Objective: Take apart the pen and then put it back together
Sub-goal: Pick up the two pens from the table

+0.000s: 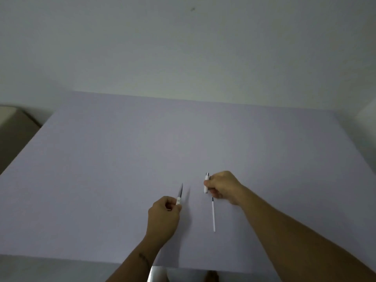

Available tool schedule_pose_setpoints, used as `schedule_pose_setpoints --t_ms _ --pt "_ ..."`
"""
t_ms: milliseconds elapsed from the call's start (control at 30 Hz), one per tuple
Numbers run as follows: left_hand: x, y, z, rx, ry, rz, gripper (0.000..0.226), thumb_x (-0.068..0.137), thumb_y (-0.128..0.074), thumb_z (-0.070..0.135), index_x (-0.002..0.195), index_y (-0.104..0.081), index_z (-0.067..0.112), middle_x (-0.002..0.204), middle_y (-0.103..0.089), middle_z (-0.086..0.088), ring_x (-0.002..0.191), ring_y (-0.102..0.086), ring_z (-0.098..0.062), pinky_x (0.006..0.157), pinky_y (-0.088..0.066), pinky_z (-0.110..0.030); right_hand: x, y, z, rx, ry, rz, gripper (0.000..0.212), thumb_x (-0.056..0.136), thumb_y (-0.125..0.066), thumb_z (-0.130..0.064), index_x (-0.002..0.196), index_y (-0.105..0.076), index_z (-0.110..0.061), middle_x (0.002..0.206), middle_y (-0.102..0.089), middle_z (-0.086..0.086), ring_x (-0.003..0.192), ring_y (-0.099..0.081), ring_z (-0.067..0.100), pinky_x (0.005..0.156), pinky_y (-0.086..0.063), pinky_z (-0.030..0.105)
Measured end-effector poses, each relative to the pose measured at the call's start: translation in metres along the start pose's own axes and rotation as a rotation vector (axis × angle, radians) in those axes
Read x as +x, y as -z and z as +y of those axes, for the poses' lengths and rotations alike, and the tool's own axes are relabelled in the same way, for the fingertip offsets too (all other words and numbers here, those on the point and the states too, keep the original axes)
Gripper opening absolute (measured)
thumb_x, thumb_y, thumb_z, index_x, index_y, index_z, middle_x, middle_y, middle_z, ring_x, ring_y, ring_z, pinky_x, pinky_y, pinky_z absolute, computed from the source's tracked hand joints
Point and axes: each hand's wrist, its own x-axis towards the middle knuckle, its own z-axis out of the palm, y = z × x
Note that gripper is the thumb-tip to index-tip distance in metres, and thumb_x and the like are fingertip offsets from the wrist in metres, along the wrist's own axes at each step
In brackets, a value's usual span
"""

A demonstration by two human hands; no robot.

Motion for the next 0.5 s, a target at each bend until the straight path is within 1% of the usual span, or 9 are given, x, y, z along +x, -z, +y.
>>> schedule_pose_setpoints --t_ms 67,100,133,200,267,333,400,467,500 --pt "0.005 0.004 0.002 -0.021 0.009 -0.024 0.007 0.087 -0.066 0.018 0.081 -0.068 0.018 0.074 -0.071 -0.005 0.071 -0.069 -0.026 0.065 -0.059 -0.035 0.0 -0.018 0.017 -0.152 0.059 0.09 0.01 0.077 -0.07 -0.01 0.067 -0.071 -0.01 0.064 -0.067 0.007 0.055 -0.062 0.02 0.062 -0.054 0.033" --pt "0.007 0.007 0.001 -0.024 0.013 -0.031 0.007 0.087 -0.065 0.018 0.081 -0.068 0.019 0.074 -0.071 -0.005 0.072 -0.069 -0.027 0.065 -0.06 -0.036 -0.001 -0.028 0.023 -0.244 0.098 0.133 0.006 0.076 -0.069 -0.013 0.071 -0.072 -0.01 0.068 -0.071 0.006 0.062 -0.067 0.021 0.065 -0.055 0.033" --pt "0.008 0.01 0.0 -0.021 0.015 -0.035 0.007 0.088 -0.065 0.017 0.081 -0.068 0.019 0.074 -0.071 -0.005 0.072 -0.07 -0.027 0.066 -0.061 -0.038 -0.003 -0.036 0.027 -0.332 0.124 0.171 0.008 0.076 -0.069 -0.015 0.078 -0.072 -0.008 0.075 -0.073 0.007 0.07 -0.069 0.022 0.068 -0.056 0.031" --pt "0.008 0.013 -0.006 -0.007 0.018 -0.044 0.009 0.088 -0.063 0.015 0.083 -0.068 0.02 0.074 -0.071 -0.004 0.072 -0.07 -0.026 0.068 -0.062 -0.04 -0.005 -0.05 0.034 -0.43 0.157 0.207 0.014 0.078 -0.066 -0.017 0.088 -0.069 -0.008 0.086 -0.072 0.008 0.077 -0.068 0.025 0.067 -0.056 0.031" --pt "0.007 0.014 -0.014 0.013 0.019 -0.066 0.011 0.089 -0.061 0.013 0.084 -0.068 0.02 0.075 -0.071 -0.004 0.073 -0.069 -0.025 0.07 -0.062 -0.041 -0.006 -0.062 0.036 -0.478 0.17 0.225 0.014 0.081 -0.061 -0.018 0.092 -0.067 -0.011 0.093 -0.069 0.008 0.078 -0.063 0.026 0.064 -0.048 0.028" --pt "0.006 0.014 -0.022 0.039 0.02 -0.089 0.014 0.09 -0.059 0.011 0.083 -0.067 0.021 0.076 -0.071 -0.005 0.074 -0.068 -0.025 0.072 -0.062 -0.041 -0.004 -0.07 0.04 -0.502 0.183 0.239 0.015 0.082 -0.057 -0.016 0.094 -0.065 -0.011 0.096 -0.067 0.009 0.079 -0.061 0.027 0.063 -0.043 0.028" --pt "0.005 0.013 -0.028 0.062 0.019 -0.103 0.021 0.09 -0.059 0.009 0.079 -0.064 0.026 0.076 -0.071 -0.004 0.074 -0.068 -0.023 0.073 -0.062 -0.041 -0.003 -0.076 0.044 -0.522 0.197 0.254 0.011 0.083 -0.055 -0.015 0.09 -0.061 -0.01 0.098 -0.066 0.01 0.083 -0.062 0.028 0.062 -0.041 0.028" --pt "0.005 0.013 -0.032 0.061 0.022 -0.12 0.024 0.089 -0.059 0.007 0.079 -0.063 0.029 0.078 -0.071 -0.004 0.075 -0.067 -0.023 0.074 -0.061 -0.039 -0.001 -0.081 0.049 -0.532 0.212 0.271 0.004 0.086 -0.054 -0.018 0.084 -0.053 -0.015 0.102 -0.066 0.011 0.086 -0.06 0.028 0.065 -0.036 0.027" --pt "0.005 0.014 -0.033 0.05 0.028 -0.131 0.022 0.089 -0.059 0.007 0.081 -0.064 0.027 0.078 -0.071 -0.004 0.076 -0.067 -0.023 0.074 -0.061 -0.039 0.0 -0.082 0.051 -0.53 0.217 0.281 0.005 0.087 -0.053 -0.019 0.084 -0.051 -0.017 0.104 -0.066 0.011 0.089 -0.061 0.03 0.066 -0.036 0.028"
